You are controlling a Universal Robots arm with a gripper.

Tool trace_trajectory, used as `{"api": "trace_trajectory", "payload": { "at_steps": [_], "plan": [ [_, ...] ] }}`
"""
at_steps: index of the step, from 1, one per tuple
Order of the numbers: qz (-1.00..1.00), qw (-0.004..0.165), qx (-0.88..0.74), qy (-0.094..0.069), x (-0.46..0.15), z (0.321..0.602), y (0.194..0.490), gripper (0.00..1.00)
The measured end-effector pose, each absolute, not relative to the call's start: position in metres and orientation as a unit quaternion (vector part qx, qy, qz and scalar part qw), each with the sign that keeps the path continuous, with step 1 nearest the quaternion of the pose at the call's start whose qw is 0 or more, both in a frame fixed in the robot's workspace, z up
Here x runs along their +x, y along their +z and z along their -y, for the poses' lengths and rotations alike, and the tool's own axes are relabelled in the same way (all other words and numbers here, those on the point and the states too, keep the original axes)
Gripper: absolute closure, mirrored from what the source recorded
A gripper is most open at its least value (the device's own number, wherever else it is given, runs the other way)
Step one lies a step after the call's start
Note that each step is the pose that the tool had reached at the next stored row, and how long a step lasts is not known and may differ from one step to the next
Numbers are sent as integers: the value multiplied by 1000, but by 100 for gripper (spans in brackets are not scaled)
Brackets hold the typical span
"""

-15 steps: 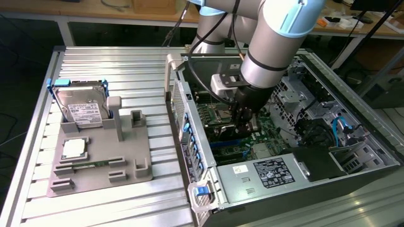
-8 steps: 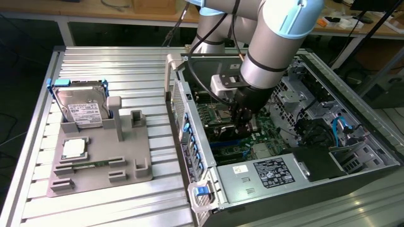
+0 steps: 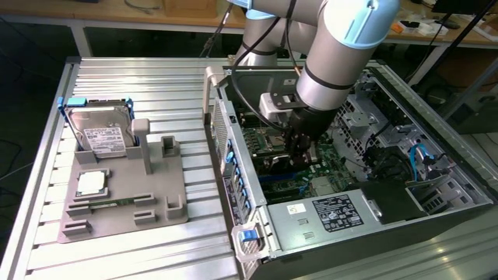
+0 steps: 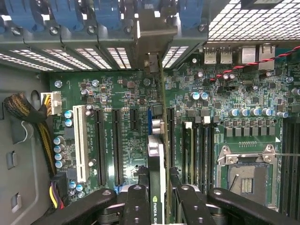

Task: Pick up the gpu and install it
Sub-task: 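Insert the gpu into the slot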

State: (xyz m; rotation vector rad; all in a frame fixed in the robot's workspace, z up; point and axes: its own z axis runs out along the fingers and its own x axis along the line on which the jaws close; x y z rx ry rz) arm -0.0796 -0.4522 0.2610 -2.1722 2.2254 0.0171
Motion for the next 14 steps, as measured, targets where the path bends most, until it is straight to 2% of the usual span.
{"api": "trace_trajectory", "payload": {
  "at_steps": [14],
  "plan": [
    [-716,16,-698,6,-80,457,261,73]
  ]
}}
